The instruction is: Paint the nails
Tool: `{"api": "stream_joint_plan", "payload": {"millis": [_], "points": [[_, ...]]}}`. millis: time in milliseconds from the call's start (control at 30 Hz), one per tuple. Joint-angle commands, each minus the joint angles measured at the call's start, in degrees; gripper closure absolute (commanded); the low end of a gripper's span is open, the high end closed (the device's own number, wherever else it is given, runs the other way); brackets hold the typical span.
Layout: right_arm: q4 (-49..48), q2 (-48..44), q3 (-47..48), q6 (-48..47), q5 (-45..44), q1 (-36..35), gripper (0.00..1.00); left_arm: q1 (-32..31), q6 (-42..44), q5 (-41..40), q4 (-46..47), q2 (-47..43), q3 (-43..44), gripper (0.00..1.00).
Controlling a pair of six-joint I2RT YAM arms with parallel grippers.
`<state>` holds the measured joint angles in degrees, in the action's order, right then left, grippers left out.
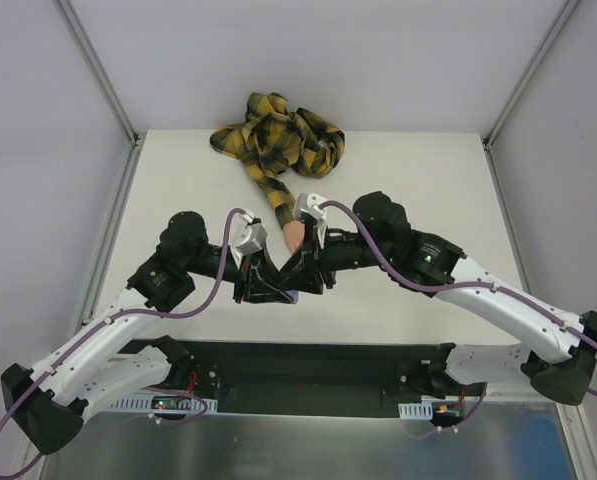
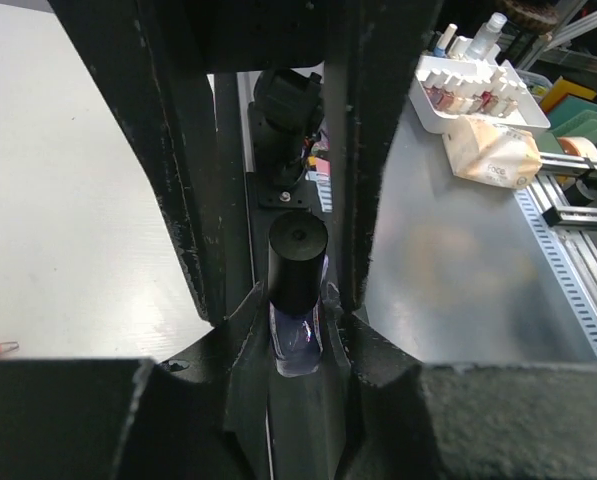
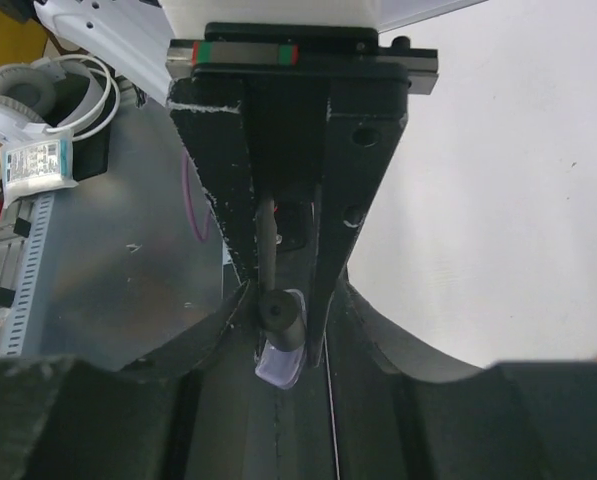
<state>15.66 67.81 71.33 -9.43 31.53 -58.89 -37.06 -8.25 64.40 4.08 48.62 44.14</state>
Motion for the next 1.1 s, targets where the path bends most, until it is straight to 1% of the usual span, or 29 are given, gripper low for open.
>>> {"api": "stream_joint_plan", "payload": {"millis": [0, 33, 100, 133, 167, 200, 233, 267, 300, 333, 367, 400, 433, 467, 533, 567, 633, 700, 733, 767, 833, 867, 933, 967, 1000, 1033, 1067], "points": [[-4.58, -0.66, -0.14, 0.46, 5.65, 0.27, 0.70, -0.03, -0.36, 0.92, 3.31, -1.51, 1.65, 1.00], [-4.93, -0.66, -0.49, 0.55, 5.56, 0.27, 0.77, -0.03, -0.28, 0.03, 3.31, -1.69, 1.56, 1.00], [-5.03, -1.01, -0.75, 0.99, 3.73, -0.08, 1.00, -0.03, -0.10, -3.56, 3.31, -2.82, 1.21, 1.00], [-5.03, -1.45, -1.71, 1.08, 1.37, -0.43, 1.00, 0.14, -0.01, -7.24, 3.13, -3.35, 0.86, 1.00], [-4.76, -2.76, -2.24, 0.99, -7.18, -2.61, 1.00, 0.32, 0.42, -10.23, 2.78, -3.79, 0.69, 1.00], [-4.76, -3.56, -3.03, 0.65, -13.10, -4.37, 1.00, 0.41, 0.60, -13.13, 2.43, -4.84, 0.51, 1.00], [-4.50, -4.26, -3.65, 0.56, -21.25, -6.82, 1.00, 0.58, 0.69, -18.64, 2.08, -5.29, 0.33, 1.00], [-3.89, -4.35, -3.83, 0.12, -52.57, -16.25, 1.00, 0.93, 1.48, -21.40, 0.94, -5.64, 0.33, 1.00], [-3.80, -2.70, -3.31, -1.10, -70.29, -22.08, 1.00, 1.20, 1.57, -23.68, 0.59, -6.25, 0.25, 1.00], [-2.58, -0.51, -2.00, -1.12, -83.95, -26.49, 1.00, 1.37, 1.75, -25.80, 0.23, -6.34, 0.16, 1.00], [0.05, 2.04, 3.41, 0.62, -96.88, -30.97, 1.00, 1.55, 2.10, -28.34, -0.29, -6.52, 0.16, 1.00], [4.07, 7.54, 6.25, 3.69, -99.09, -31.71, 1.00, 1.64, 2.27, -29.76, -0.47, -6.61, 0.16, 1.00], [10.29, 9.51, 9.06, 9.11, -99.55, -31.81, 1.00, 1.64, 2.27, -30.73, -0.56, -6.78, 0.07, 1.00], [11.05, 11.10, 10.57, 9.95, -99.12, -31.81, 1.00, 1.64, 2.45, -31.09, -0.65, -6.61, 0.07, 1.00], [9.23, 11.73, 10.15, 10.66, -96.93, -31.55, 1.00, 1.64, 2.63, -30.83, -1.00, -6.43, 0.16, 1.00], [8.26, 11.21, 9.71, 10.05, -93.87, -31.02, 1.00, 1.55, 2.63, -30.57, -1.00, -6.35, 0.07, 1.00], [5.80, 8.67, 8.13, 7.34, -90.43, -30.58, 1.00, 1.55, 2.89, -28.73, -1.00, -6.08, 0.24, 1.00], [5.61, 6.64, 7.77, 4.43, -83.59, -29.27, 0.86, 1.55, 2.71, -25.93, -1.00, -5.73, 0.51, 1.00], [5.70, 4.46, 7.16, 3.46, -80.34, -28.74, 0.77, 1.55, 2.89, -24.86, -1.09, -5.47, 0.77, 1.00], [6.04, 3.13, 6.81, 1.28, -73.52, -27.43, 0.61, 1.55, 2.72, -23.89, -1.18, -5.21, 0.95, 1.00], [7.01, 0.93, 5.76, -0.32, -66.89, -26.10, 0.49, 1.55, 2.63, -20.48, -1.18, -4.59, 1.30, 1.00], [7.19, -1.60, 5.40, -0.85, -59.47, -24.27, 0.43, 1.55, 2.45, -19.67, -1.26, -3.80, 1.47, 1.00], [7.28, -3.73, 4.18, -1.99, -49.94, -21.54, 0.38, 1.55, 1.92, -17.14, -1.70, -2.92, 2.09, 1.00], [7.19, -5.30, 3.82, -1.99, -42.33, -18.66, 0.35, 1.55, 1.84, -15.81, -1.62, -2.05, 2.26, 1.00], [7.02, -5.84, 3.73, -1.30, -39.21, -17.06, 0.35, 1.55, 1.66, -14.75, -1.62, -1.69, 2.44, 1.00], [7.02, -6.11, 3.64, -0.94, -35.96, -15.48, 0.34, 1.55, 1.31, -11.87, -1.62, -1.34, 2.79, 1.00], [6.93, -6.37, 3.99, -0.59, -28.88, -12.24, 0.33, 1.55, 1.22, -10.36, -1.62, -0.55, 2.88, 1.00]]}}
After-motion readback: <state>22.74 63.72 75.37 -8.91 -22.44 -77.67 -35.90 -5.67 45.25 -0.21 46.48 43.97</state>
